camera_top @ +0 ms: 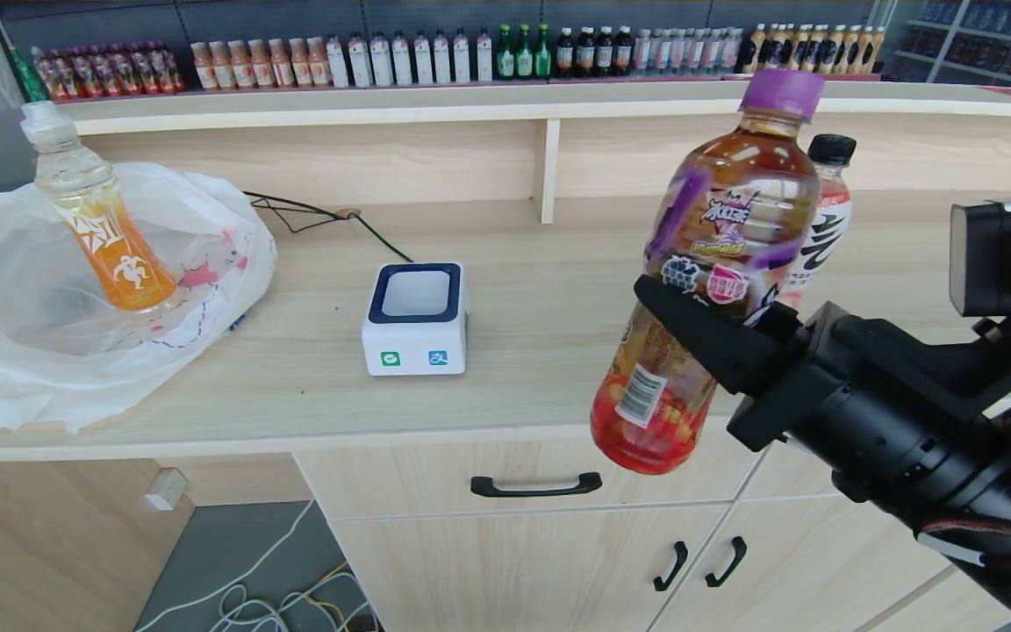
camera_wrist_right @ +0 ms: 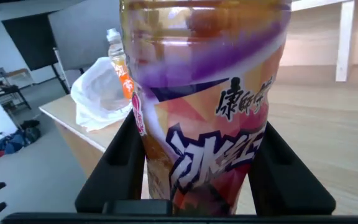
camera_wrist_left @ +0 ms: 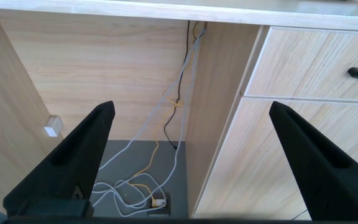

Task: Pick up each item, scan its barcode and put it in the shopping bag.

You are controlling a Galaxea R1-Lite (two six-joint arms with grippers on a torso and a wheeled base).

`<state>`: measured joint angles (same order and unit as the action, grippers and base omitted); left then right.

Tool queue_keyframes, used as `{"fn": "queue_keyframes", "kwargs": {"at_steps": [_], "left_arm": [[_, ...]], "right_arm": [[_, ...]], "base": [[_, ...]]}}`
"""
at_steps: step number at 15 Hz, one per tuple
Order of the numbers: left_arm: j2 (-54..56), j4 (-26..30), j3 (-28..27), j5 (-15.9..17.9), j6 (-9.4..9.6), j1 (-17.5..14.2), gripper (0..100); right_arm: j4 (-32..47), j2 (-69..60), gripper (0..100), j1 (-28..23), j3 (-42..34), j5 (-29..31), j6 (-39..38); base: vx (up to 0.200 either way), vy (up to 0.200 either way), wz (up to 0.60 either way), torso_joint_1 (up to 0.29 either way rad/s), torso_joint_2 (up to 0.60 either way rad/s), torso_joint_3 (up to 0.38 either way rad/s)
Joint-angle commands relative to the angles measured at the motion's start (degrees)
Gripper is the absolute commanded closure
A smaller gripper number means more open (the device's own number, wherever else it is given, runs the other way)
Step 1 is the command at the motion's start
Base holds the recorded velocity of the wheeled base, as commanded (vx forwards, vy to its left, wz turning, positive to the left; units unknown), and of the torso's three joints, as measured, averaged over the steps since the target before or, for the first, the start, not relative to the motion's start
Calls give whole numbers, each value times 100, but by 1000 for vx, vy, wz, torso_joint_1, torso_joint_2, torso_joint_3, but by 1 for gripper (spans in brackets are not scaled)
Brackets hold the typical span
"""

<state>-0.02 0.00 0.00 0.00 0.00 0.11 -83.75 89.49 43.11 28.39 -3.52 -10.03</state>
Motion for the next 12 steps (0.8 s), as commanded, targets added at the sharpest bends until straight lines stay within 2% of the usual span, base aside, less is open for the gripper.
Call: {"fn": "queue_keyframes", "kwargs": {"at_steps": [1,2,4,9,12], "left_arm": [[2,0,0,0,0,-11,0],[2,0,0,0,0,-2,0],[2,0,0,0,0,-2,0],[2,0,0,0,0,-2,0],[2,0,0,0,0,-11,0]], "right_arm": [[-10,33,100,14,219,-219,-148],[-1,42,100,40,448,-483,-421],[-10,42,100,172,501,-632,-1168],[-361,25,100,928,483,-632,-1765],[-361,86,100,989,580,-658,-1950]], "base": [[0,0,0,0,0,0],[0,0,0,0,0,0],[0,0,0,0,0,0],[0,0,0,0,0,0],[0,0,0,0,0,0]]}}
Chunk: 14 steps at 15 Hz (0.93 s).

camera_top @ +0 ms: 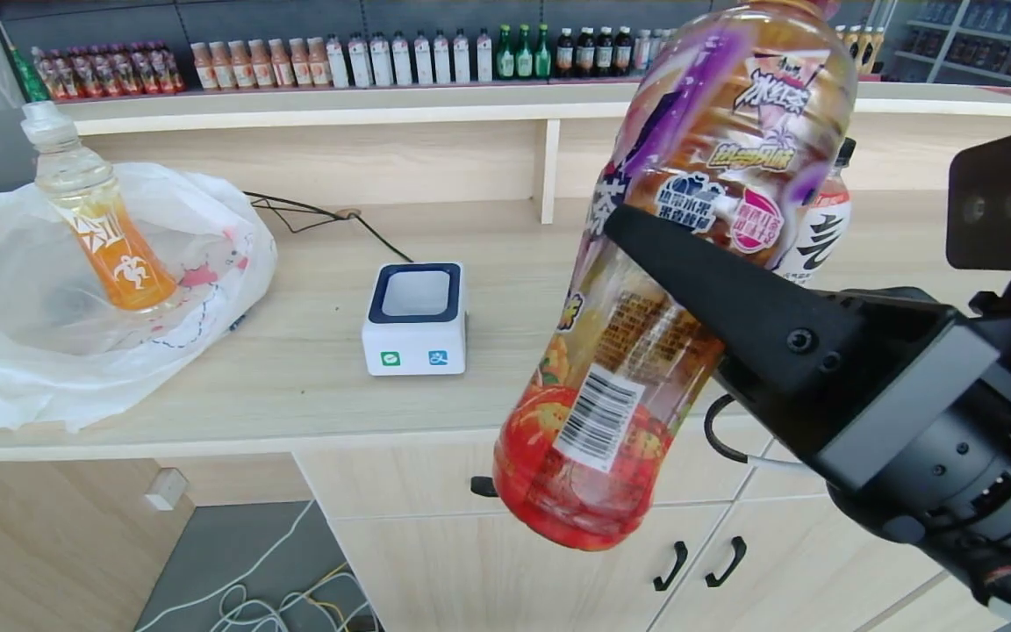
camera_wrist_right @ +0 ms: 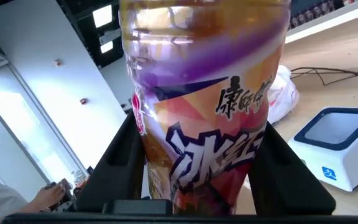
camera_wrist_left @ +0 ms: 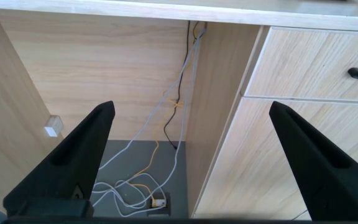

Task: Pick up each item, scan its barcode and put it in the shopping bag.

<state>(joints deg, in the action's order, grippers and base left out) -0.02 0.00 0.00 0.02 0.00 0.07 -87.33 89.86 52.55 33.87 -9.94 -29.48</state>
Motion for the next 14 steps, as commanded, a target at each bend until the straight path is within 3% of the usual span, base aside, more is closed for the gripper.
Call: {"fn": "queue_keyframes", "kwargs": {"at_steps": [1,4,10,14], "left_arm": [[2,0,0,-2,-9,1,0],[2,0,0,-2,-9,-7,0],[2,0,0,-2,0,1,0],[2,0,0,-2,0,1,0]], "right_arm": [[41,120,100,62,147,-17,-67],[15,383,100,159,533,-17,-234],[-56,120,100,71,463,-325,-911],[-56,93,100,71,358,-439,-955]], "base": [[0,0,0,0,0,0],[0,0,0,0,0,0],[0,0,0,0,0,0],[0,0,0,0,0,0]]}}
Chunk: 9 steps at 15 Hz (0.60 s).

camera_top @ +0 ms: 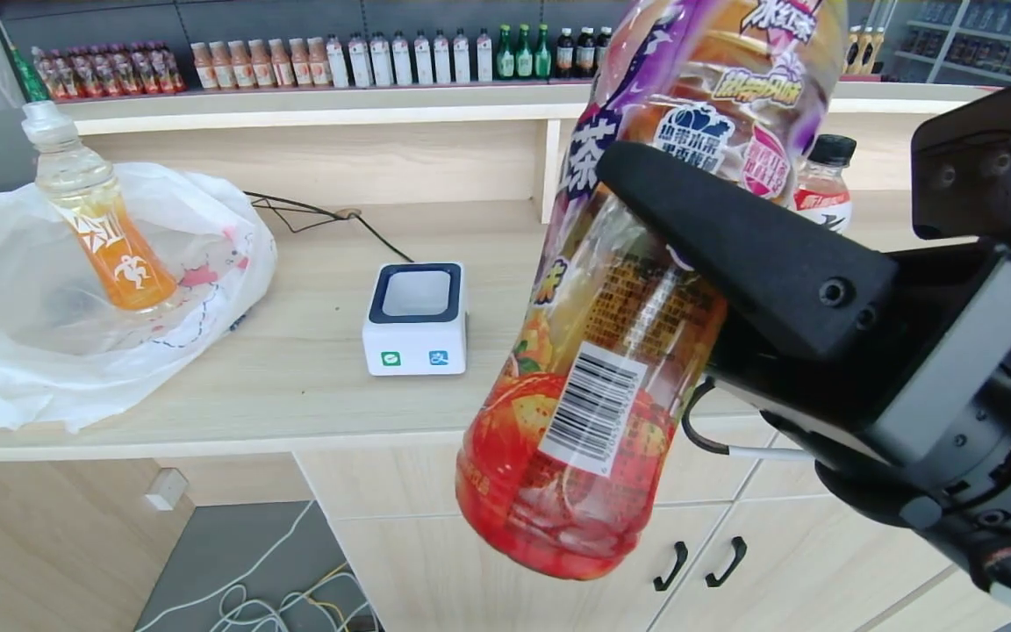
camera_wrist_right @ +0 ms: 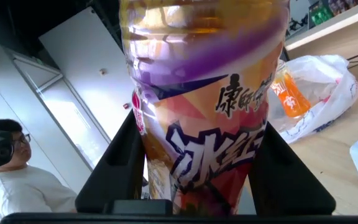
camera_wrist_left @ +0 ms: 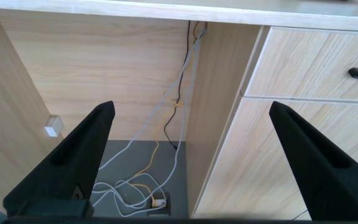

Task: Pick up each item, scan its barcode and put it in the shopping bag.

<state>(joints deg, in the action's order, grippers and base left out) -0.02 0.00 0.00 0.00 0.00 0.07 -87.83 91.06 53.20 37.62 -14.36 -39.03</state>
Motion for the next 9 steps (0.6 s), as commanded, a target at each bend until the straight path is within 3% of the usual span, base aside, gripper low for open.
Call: {"fn": "queue_keyframes", "kwargs": {"at_steps": [1,9], "left_arm": [[2,0,0,0,0,1,0],[2,0,0,0,0,-7,0]], "right_arm": [[-6,-36,100,15,-35,3,19],[-6,-247,100,6,-273,12,150]], "base": [[0,0,0,0,0,0],[0,0,0,0,0,0]]}}
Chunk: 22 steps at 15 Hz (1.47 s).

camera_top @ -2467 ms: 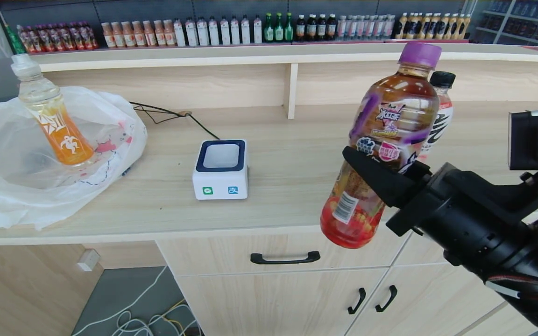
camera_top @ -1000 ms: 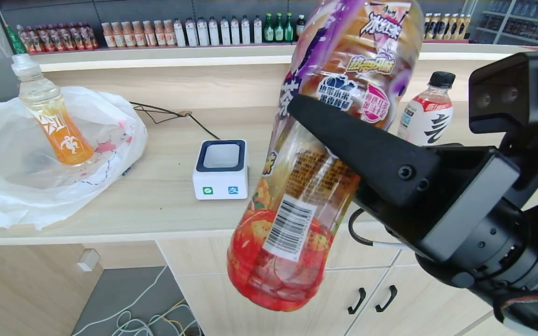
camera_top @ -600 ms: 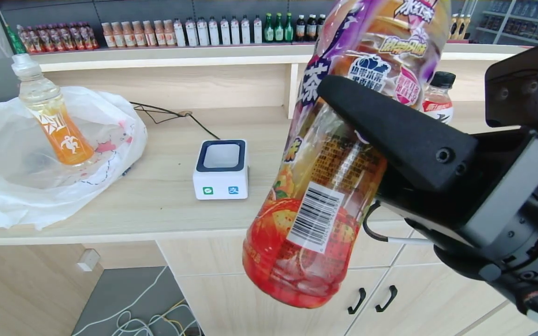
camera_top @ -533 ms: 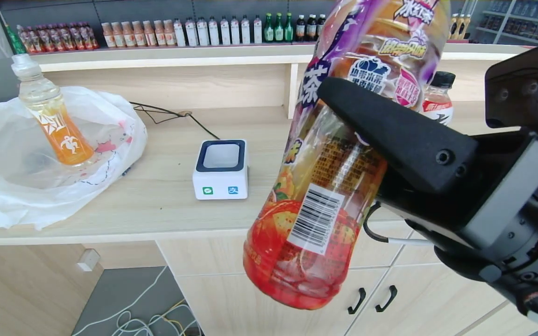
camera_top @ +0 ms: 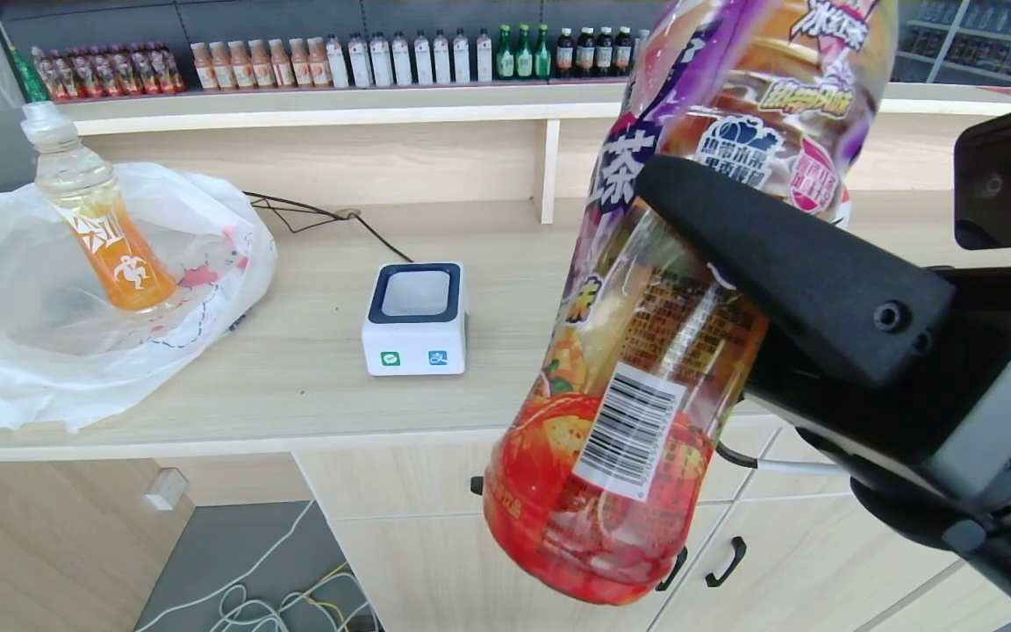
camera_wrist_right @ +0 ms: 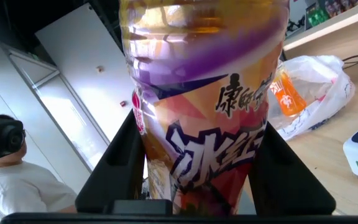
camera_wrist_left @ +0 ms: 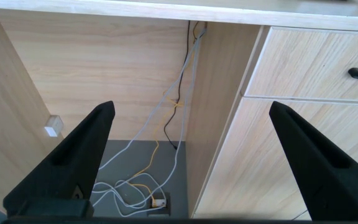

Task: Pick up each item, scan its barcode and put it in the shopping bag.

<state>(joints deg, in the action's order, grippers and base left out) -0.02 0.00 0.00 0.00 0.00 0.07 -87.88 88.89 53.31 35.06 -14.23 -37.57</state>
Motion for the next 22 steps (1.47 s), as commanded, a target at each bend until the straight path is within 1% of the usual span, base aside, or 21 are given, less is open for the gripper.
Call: {"fn": "queue_keyframes", "kwargs": {"at_steps": [1,6,10,14,16,19,21,22], "left_arm": [[2,0,0,0,0,1,0],[2,0,0,0,0,1,0],[2,0,0,0,-9,1,0],[2,0,0,0,-9,1,0],[2,0,0,0,0,1,0],[2,0,0,0,0,1,0],[2,0,0,0,53,1,0],[2,0,0,0,44,1,0]], "right_arm": [[-1,-30,100,-5,-17,-1,4],[8,-48,100,4,-78,-10,162],[8,-92,100,-5,-316,8,734],[26,-100,100,-5,-588,43,1481],[69,-56,100,-40,-773,87,2052],[78,119,100,-93,-1001,930,2825],[78,199,100,-93,-1142,1511,3300],[78,207,100,-93,-1142,1748,3450]], "base": [[0,0,0,0,0,0],[0,0,0,0,0,0],[0,0,0,0,0,0],[0,0,0,0,0,0],[0,0,0,0,0,0],[0,0,0,0,0,0],[0,0,0,0,0,0],[0,0,0,0,0,0]]}}
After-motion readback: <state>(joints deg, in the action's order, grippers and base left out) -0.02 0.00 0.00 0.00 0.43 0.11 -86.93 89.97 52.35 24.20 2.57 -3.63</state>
